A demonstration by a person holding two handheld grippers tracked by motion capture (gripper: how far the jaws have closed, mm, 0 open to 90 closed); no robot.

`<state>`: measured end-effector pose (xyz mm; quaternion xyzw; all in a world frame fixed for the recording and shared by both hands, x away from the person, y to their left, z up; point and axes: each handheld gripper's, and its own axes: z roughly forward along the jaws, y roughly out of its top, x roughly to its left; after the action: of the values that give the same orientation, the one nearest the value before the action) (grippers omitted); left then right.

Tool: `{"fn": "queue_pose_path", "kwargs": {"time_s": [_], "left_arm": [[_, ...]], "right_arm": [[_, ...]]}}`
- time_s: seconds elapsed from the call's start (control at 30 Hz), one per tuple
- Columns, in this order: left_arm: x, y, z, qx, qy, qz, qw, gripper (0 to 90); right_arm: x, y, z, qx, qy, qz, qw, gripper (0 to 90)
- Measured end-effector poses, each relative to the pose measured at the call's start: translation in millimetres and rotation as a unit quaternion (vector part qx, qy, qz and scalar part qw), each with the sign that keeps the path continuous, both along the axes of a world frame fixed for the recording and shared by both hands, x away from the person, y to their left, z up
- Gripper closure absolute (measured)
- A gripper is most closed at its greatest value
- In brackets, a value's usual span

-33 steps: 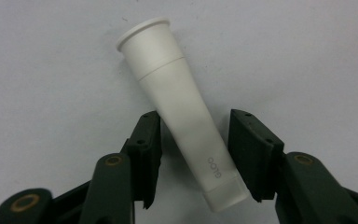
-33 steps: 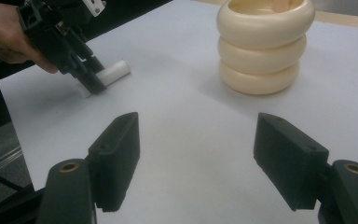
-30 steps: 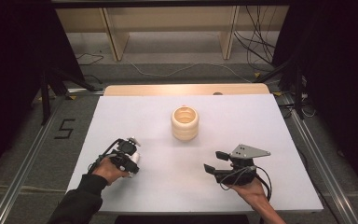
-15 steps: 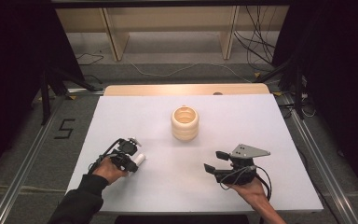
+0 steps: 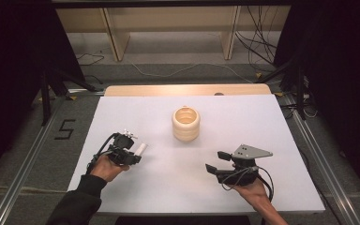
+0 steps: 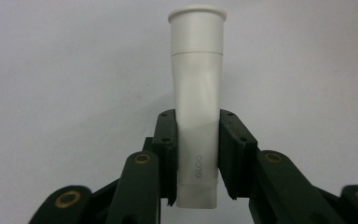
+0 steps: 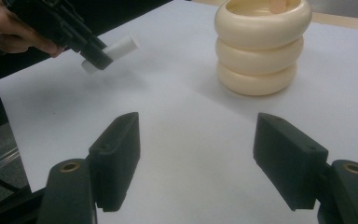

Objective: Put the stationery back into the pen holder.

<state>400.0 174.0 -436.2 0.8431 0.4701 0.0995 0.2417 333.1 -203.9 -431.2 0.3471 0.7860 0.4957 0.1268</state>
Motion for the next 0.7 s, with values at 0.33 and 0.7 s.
{"fn": "queue_pose_path", "kwargs": {"time_s": [0.33, 0.7], "left_arm": [[-3.3, -1.3, 17.0, -0.092, -0.115, 0.020, 0.9888, 70.4], [8.6, -21.4, 29.3, -0.165, -0.180, 0.026, 0.9693, 70.4]], "right_arm": [[0.0, -0.7, 0.1, 0.002, -0.003, 0.001, 1.0000, 32.2], [-2.0, -4.3, 0.4, 0.003, -0.004, -0.001, 1.0000, 32.2]]}}
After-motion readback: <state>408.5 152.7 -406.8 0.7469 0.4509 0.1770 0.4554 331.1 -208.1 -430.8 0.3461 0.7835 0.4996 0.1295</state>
